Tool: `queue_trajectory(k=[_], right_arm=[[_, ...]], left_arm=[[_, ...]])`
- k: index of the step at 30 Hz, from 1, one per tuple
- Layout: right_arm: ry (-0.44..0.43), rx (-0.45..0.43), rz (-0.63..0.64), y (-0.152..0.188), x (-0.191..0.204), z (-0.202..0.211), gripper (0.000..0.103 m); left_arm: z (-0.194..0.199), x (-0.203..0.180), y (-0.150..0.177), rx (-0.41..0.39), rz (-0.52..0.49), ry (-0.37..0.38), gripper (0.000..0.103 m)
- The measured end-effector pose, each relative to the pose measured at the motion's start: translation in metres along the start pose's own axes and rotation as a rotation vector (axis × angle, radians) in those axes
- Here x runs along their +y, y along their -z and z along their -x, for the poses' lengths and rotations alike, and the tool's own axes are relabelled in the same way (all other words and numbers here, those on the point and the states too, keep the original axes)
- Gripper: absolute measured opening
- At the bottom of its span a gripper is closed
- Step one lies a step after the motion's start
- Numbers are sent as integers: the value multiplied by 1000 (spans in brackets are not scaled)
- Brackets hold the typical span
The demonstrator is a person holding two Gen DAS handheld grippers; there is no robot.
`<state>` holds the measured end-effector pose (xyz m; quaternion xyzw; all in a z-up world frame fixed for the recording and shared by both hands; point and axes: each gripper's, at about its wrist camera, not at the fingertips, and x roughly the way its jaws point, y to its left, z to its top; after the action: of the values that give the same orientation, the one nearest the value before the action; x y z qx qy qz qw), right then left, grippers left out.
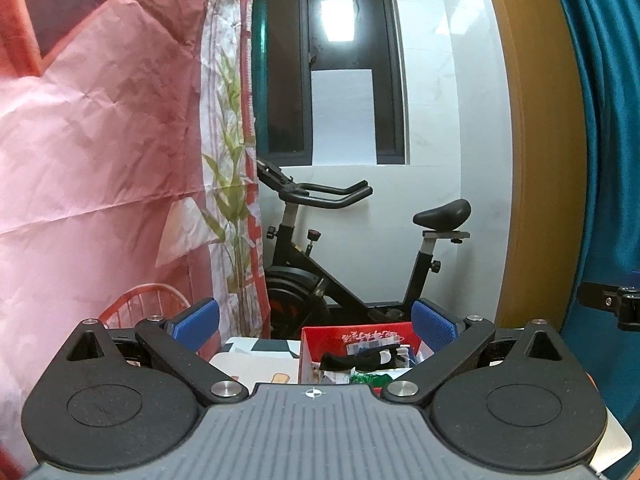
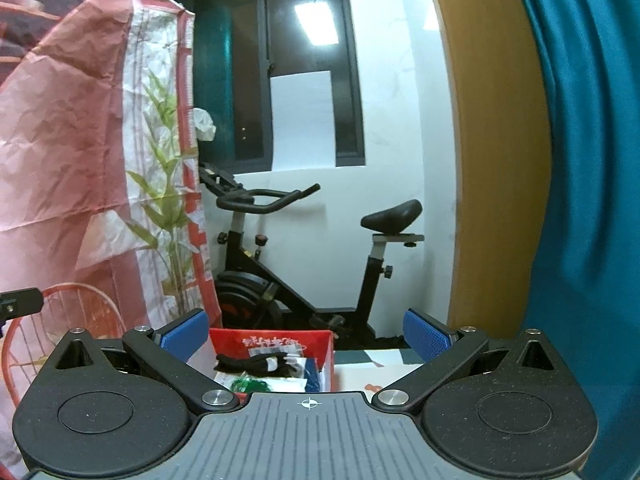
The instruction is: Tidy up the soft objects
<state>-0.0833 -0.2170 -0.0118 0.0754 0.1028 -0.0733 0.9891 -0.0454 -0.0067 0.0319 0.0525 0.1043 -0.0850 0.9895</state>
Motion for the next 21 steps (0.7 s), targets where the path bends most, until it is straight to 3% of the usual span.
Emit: queue_trajectory(k=[21], right_arm=[[23, 0, 26, -2, 10, 3, 103]], left_arm=[[-1, 8, 1, 8, 18, 7, 103]])
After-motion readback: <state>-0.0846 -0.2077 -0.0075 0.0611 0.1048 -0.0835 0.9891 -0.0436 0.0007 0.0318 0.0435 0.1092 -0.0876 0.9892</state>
